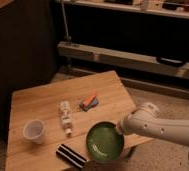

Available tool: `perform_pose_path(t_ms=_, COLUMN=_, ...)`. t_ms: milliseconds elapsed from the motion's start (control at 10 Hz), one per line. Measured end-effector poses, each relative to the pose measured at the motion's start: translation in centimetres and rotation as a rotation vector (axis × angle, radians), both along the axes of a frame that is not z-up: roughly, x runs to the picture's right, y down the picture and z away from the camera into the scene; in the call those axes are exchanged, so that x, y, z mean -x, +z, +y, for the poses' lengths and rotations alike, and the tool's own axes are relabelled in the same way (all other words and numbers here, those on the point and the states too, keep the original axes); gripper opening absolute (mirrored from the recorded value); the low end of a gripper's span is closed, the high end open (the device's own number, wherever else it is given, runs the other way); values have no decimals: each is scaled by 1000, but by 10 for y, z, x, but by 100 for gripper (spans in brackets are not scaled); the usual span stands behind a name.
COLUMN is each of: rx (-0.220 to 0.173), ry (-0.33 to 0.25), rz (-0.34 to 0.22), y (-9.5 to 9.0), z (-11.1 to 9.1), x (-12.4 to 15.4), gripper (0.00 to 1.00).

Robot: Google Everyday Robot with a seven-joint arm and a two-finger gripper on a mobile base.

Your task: Drag the ceramic bowl in a circle

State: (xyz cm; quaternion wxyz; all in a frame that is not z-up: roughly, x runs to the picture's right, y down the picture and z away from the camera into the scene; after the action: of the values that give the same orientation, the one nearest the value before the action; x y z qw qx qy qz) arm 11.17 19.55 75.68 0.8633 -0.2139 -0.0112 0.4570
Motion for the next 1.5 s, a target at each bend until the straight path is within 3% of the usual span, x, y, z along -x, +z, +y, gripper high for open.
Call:
perform_pose_path(t_ms=200, rx=5, ry=-33, rz=-35, y=6, z=-13, x=43, gripper=0)
perform_pose_path(t_ms=400, rx=4, ry=-46, rz=-38, y=14, z=-32, x=69, gripper=0)
perform_pose_path(t_ms=600, rx=16, ry=-23, rz=-12, y=32, z=-61, x=70, gripper=0)
perform_pose_path(t_ms=1000, rx=85, ry=89, rz=97, y=86, z=-108, x=14, gripper=0)
perform_pose_path(t_ms=1200, rx=123, ry=159, rz=179, y=106, z=-113, x=-33, gripper=0)
perform_pose_path(t_ms=1500, rx=156, ry=249, rz=277, y=114, z=-102, x=-105, gripper=0)
